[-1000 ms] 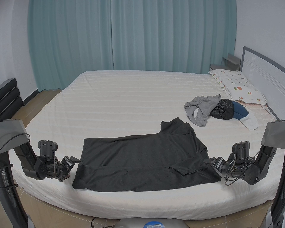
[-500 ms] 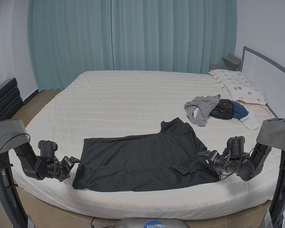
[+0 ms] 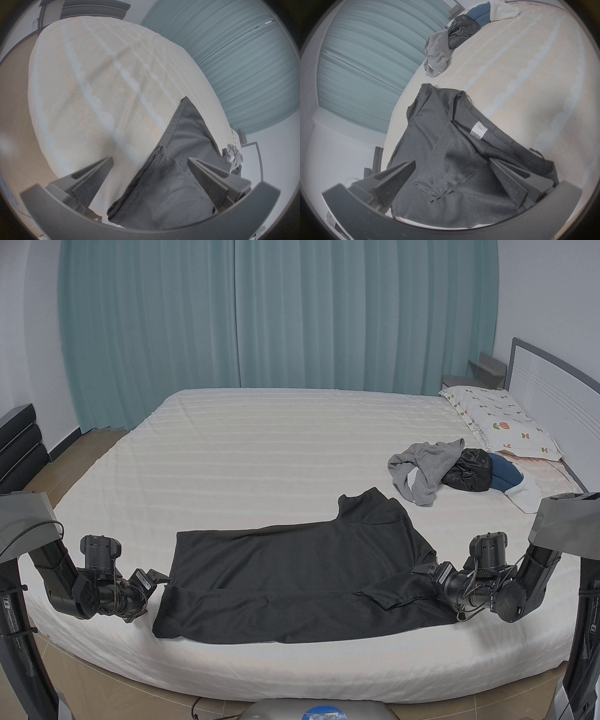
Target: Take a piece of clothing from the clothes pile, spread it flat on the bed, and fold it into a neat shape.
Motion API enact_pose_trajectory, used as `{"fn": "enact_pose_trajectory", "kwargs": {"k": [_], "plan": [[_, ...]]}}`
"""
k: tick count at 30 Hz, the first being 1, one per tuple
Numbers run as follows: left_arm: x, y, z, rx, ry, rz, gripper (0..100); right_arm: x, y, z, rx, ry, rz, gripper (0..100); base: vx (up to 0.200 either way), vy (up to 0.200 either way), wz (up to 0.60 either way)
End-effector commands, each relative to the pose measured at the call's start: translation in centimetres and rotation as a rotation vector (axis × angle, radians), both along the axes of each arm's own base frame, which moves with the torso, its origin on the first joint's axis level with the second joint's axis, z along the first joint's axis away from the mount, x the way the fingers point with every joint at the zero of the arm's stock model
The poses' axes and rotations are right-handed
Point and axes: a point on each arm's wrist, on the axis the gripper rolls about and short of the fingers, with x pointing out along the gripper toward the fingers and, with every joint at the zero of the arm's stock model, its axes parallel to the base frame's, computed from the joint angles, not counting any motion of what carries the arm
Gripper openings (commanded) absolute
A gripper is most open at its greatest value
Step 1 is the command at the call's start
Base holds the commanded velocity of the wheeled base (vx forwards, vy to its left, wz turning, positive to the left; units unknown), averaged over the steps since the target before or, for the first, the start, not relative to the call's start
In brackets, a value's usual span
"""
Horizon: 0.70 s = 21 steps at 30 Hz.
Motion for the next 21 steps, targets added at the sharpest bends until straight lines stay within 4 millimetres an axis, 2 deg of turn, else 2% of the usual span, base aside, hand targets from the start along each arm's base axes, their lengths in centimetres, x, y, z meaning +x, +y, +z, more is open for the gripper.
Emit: {"fn": "enact_pose_trajectory", "kwargs": {"k": [1,14,15,21], "plan": [[0.00,0.01,-0.04,-0.001,0.001,0.000,100,-0.09,0.03,-0.24,-0.004,0.009,-0.002,100,0.000,0.000,0.00],[0.00,0.01,-0.04,0.001,0.001,-0.002,100,0.53,-0.02,-0.92,-0.007,0.012,-0.007,100,0.000,0.000,0.00],[0.00,0.01,-0.04,0.003,0.000,-0.003,100,0.52,-0.02,-0.89,-0.008,0.014,-0.006,0,0.000,0.000,0.00],[0.00,0.01,-0.04,0.003,0.000,-0.003,100,0.13,-0.05,-0.47,-0.009,0.014,-0.008,0,0.000,0.000,0.00]]}}
